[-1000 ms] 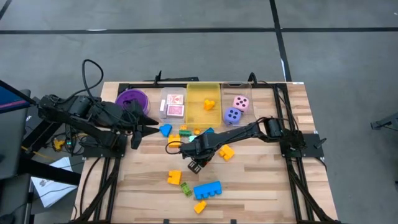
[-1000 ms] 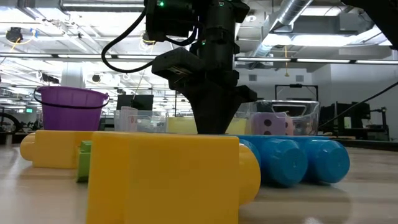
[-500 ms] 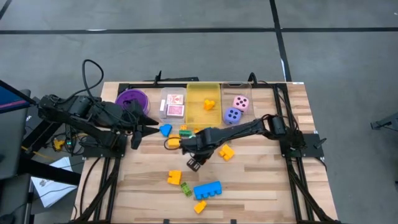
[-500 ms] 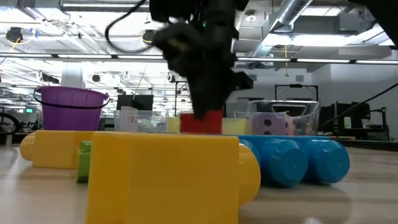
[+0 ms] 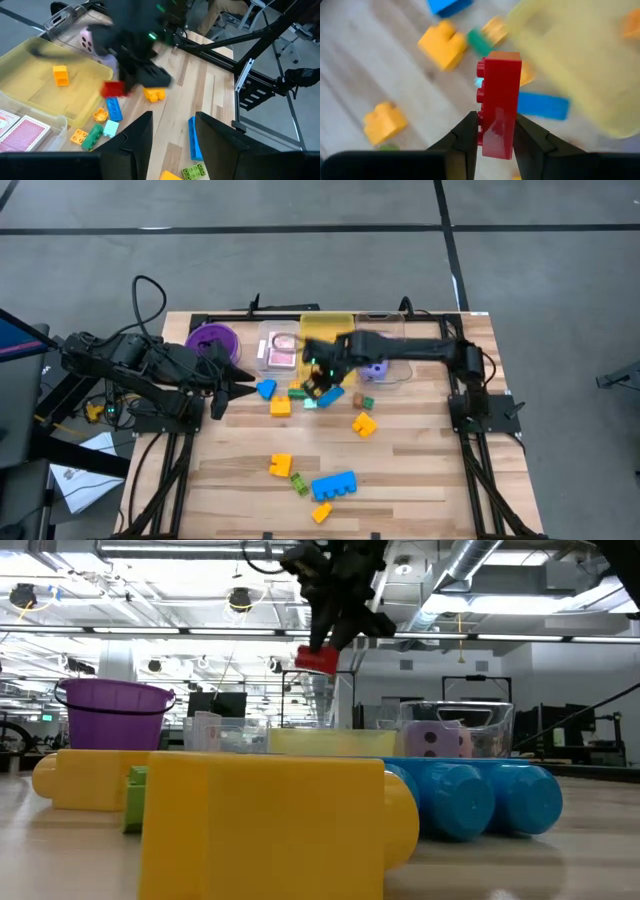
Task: Pick & Place Toys
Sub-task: Put the red gamepiece into the yellow bin
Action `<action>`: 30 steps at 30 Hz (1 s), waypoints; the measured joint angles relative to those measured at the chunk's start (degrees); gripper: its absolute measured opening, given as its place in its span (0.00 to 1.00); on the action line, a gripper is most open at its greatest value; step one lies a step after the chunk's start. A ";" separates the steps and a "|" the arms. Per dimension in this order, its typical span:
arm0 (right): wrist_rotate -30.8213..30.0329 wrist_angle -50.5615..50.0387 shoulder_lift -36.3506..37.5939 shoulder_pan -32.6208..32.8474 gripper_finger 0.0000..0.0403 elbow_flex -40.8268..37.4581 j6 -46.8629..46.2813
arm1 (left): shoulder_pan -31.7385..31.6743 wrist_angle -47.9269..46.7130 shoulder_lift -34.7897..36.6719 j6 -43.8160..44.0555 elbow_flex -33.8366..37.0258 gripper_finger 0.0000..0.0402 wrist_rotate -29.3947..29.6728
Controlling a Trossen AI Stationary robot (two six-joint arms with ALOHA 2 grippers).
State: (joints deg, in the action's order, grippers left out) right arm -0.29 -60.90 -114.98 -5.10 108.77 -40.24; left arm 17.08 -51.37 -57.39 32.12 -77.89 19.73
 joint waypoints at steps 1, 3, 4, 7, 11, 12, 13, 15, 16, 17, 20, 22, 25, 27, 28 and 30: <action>-0.02 0.06 0.10 -1.30 0.23 0.00 0.51 | 0.00 -0.02 0.00 0.11 0.00 0.36 0.02; -0.03 0.10 0.12 -3.86 0.23 0.00 1.64 | 0.00 0.00 0.00 0.21 0.00 0.36 0.02; -0.04 0.00 0.06 -5.08 0.23 0.00 1.99 | 0.00 -0.01 0.00 0.29 0.00 0.36 0.04; -0.09 0.47 -0.44 -8.26 0.23 0.00 3.38 | 0.00 -0.02 0.00 1.39 0.00 0.36 0.09; -0.08 1.63 -0.54 -11.82 0.23 -0.02 4.89 | 0.00 -0.02 0.00 2.10 0.00 0.36 1.10; -0.01 2.01 -0.54 -12.67 0.23 -0.02 4.91 | 0.00 -0.03 0.00 2.65 0.00 0.36 1.39; 0.03 2.21 -0.54 -13.55 0.23 -0.02 4.95 | -0.01 -0.02 0.00 2.88 0.00 0.36 1.55; 0.27 2.77 -0.54 -15.19 0.23 -0.02 5.63 | -0.02 -0.02 0.00 2.90 0.00 0.36 1.77; 0.32 2.83 -0.54 -15.95 0.23 -0.03 5.94 | 0.00 0.00 0.00 2.90 0.00 0.36 1.79; 0.53 2.93 -0.54 -16.60 0.23 -0.20 6.21 | 0.00 0.00 -0.09 2.94 0.00 0.36 1.79; 3.82 4.16 -0.54 -18.31 0.23 -2.10 7.41 | 0.00 -0.02 -0.30 3.31 0.00 0.36 2.57; 6.49 4.90 -0.54 -18.80 0.23 -4.08 7.93 | -0.01 0.09 -0.62 3.79 0.00 0.36 3.44; 10.00 5.11 -0.56 -19.06 0.23 -7.43 9.13 | -0.02 -0.01 -0.99 3.95 0.00 0.36 4.23; 11.34 7.90 -0.56 -19.00 0.23 -10.12 9.91 | -0.02 0.02 -1.22 3.94 0.00 0.36 4.31; 11.10 8.43 -0.58 -18.97 0.23 -11.07 10.24 | -0.02 -0.02 -1.31 3.93 0.00 0.36 4.28; 10.47 9.82 -0.59 -19.08 0.23 -12.79 10.24 | -0.02 0.06 -1.51 3.98 0.00 0.36 4.31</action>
State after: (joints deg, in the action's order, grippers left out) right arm 10.18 -51.09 -115.57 -24.18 95.98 -30.01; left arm 17.06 -51.32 -58.89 36.10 -77.89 24.03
